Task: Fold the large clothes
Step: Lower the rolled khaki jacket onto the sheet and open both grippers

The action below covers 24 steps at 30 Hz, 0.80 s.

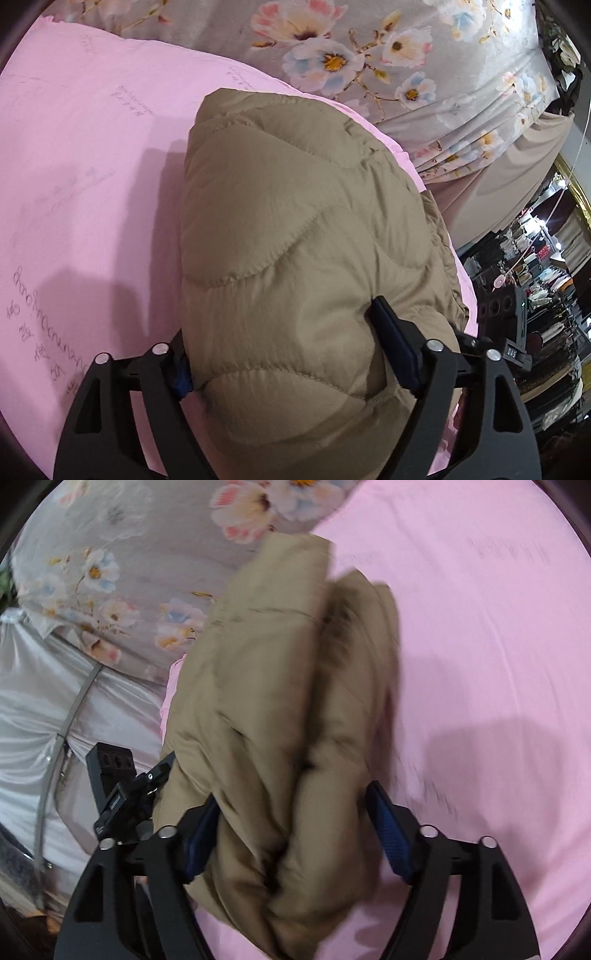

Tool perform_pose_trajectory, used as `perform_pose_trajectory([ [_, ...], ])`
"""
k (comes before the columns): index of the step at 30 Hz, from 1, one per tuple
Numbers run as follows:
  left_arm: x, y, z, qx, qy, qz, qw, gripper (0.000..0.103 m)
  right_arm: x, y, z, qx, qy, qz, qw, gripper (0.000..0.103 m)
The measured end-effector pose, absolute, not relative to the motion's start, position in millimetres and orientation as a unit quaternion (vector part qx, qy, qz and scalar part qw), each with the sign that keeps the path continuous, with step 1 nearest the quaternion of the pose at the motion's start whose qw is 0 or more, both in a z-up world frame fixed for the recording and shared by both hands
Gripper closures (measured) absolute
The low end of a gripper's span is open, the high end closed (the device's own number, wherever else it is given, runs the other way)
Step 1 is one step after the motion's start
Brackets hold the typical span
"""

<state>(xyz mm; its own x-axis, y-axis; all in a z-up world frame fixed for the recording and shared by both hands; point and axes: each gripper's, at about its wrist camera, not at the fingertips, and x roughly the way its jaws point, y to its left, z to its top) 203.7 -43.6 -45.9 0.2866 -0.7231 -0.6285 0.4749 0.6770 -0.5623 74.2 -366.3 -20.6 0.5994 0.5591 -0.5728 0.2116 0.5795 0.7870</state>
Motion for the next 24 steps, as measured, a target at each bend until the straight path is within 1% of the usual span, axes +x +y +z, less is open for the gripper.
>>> perform_pose_trajectory([
  [2,202.8,-41.4,-48.2,-0.138,0.461,-0.382,0.789,0.019,71.8,-366.8,-31.0,0.464,0.439,0.136,0.757,0.026],
  [3,203.3,-41.7,-49.6,-0.14,0.461,-0.382,0.789,0.018,74.1,-364.5,-30.7,0.454,0.442,0.144,0.76,0.026],
  [5,204.4,-44.4,-55.2,-0.146,0.464,-0.384,0.785,0.013,83.3,-356.2,-31.5,0.447,0.452,0.164,0.754,0.023],
  [7,204.6,-47.0,-58.1,-0.149,0.463,-0.383,0.785,0.012,96.4,-346.7,-35.0,0.453,0.454,0.183,0.745,0.027],
  [8,203.8,-47.9,-58.3,-0.147,0.461,-0.381,0.788,0.012,103.3,-341.5,-37.4,0.46,0.452,0.194,0.739,0.034],
  [9,203.6,-48.5,-58.0,-0.146,0.459,-0.38,0.79,0.012,107.6,-338.6,-38.5,0.469,0.445,0.203,0.736,0.046],
  [10,203.9,-48.3,-57.0,-0.146,0.457,-0.377,0.793,0.013,110.9,-336.6,-40.2,0.476,0.435,0.209,0.735,0.052],
  [11,204.1,-47.4,-54.5,-0.142,0.452,-0.372,0.799,0.016,113.2,-334.0,-38.1,0.471,0.428,0.206,0.743,0.062],
  [12,204.4,-46.9,-51.7,-0.137,0.446,-0.366,0.805,0.018,114.9,-331.2,-33.4,0.461,0.423,0.202,0.754,0.07],
  [14,206.8,-46.0,-42.2,-0.125,0.427,-0.358,0.821,0.027,121.2,-320.9,-13.3,0.419,0.407,0.191,0.789,0.077],
  [15,210.1,-45.5,-36.9,-0.122,0.419,-0.355,0.827,0.029,124.1,-318.9,-3.3,0.4,0.398,0.187,0.804,0.08],
  [17,219.4,-43.5,-26.1,-0.125,0.403,-0.352,0.835,0.035,137.2,-309.9,20.5,0.355,0.379,0.178,0.836,0.081],
  [20,236.5,-40.4,-5.7,-0.122,0.367,-0.348,0.854,0.039,162.5,-302.3,43.7,0.308,0.355,0.175,0.865,0.083],
  [24,261.1,-33.9,25.6,-0.105,0.31,-0.334,0.884,0.041,198.0,-292.9,75.8,0.247,0.309,0.179,0.901,0.083],
])
